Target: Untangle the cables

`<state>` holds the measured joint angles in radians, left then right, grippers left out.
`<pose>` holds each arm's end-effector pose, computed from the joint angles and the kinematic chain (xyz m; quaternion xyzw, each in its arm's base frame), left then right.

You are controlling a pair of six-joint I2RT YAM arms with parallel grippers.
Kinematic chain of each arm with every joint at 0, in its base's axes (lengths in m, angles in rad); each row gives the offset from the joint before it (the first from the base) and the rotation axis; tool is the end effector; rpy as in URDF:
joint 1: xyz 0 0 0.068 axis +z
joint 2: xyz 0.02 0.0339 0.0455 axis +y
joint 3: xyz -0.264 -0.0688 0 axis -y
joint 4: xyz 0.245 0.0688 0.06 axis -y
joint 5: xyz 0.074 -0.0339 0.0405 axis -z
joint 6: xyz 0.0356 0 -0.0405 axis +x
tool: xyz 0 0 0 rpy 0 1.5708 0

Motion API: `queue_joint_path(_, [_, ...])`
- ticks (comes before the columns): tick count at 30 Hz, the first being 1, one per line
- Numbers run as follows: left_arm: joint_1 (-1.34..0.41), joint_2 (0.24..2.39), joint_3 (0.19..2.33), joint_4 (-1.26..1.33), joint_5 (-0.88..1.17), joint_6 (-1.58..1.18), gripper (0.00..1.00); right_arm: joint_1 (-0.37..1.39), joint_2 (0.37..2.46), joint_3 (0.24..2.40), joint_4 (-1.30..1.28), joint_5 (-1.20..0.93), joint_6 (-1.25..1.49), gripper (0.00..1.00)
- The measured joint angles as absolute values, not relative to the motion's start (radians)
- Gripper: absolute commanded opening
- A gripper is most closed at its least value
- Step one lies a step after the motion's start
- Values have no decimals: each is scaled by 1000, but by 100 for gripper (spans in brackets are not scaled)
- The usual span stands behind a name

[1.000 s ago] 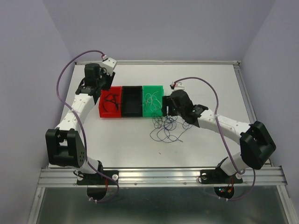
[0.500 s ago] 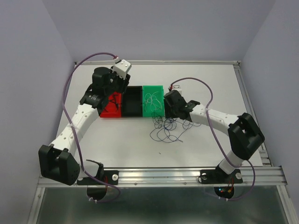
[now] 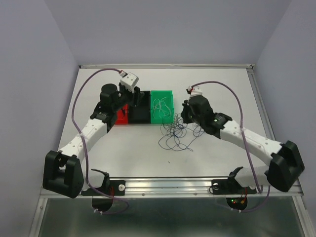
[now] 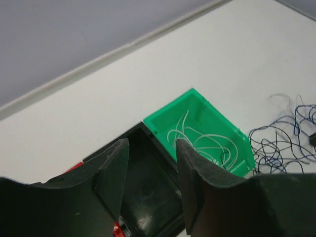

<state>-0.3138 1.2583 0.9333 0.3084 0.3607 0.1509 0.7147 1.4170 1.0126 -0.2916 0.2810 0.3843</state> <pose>0.2791 -0.1038 0.3416 0.2839 0.6536 -0.1836 0.6771 0.2417 0.1967 0.2638 -0.0890 0.8945 0.1109 0.4239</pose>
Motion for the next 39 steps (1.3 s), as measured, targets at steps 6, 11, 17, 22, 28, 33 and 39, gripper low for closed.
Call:
queue_joint_path(6, [-326,1258,739,361,422,125,54,715,1023,811,-50,123,386,1])
queue_joint_path(11, [-356,1140,677,453,485,118,55,715,867,711,110,-28,398,41])
queue_joint_path(17, [-390,1046,662,531,513,123,56,715,1037,772,23,79,405,68])
queue_joint_path(22, [-403,1040,642,535,511,131,56,714,1299,877,-134,261,426,78])
queue_joint_path(28, [-420,1038,630,534,488,139,57,715,1462,960,-229,335,424,79])
queue_joint_path(33, [-426,1037,630,535,476,143,57,715,1563,1040,-266,390,423,76])
queue_joint_path(39, [-427,1040,630,534,466,149,57,715,1666,1120,-349,469,439,36])
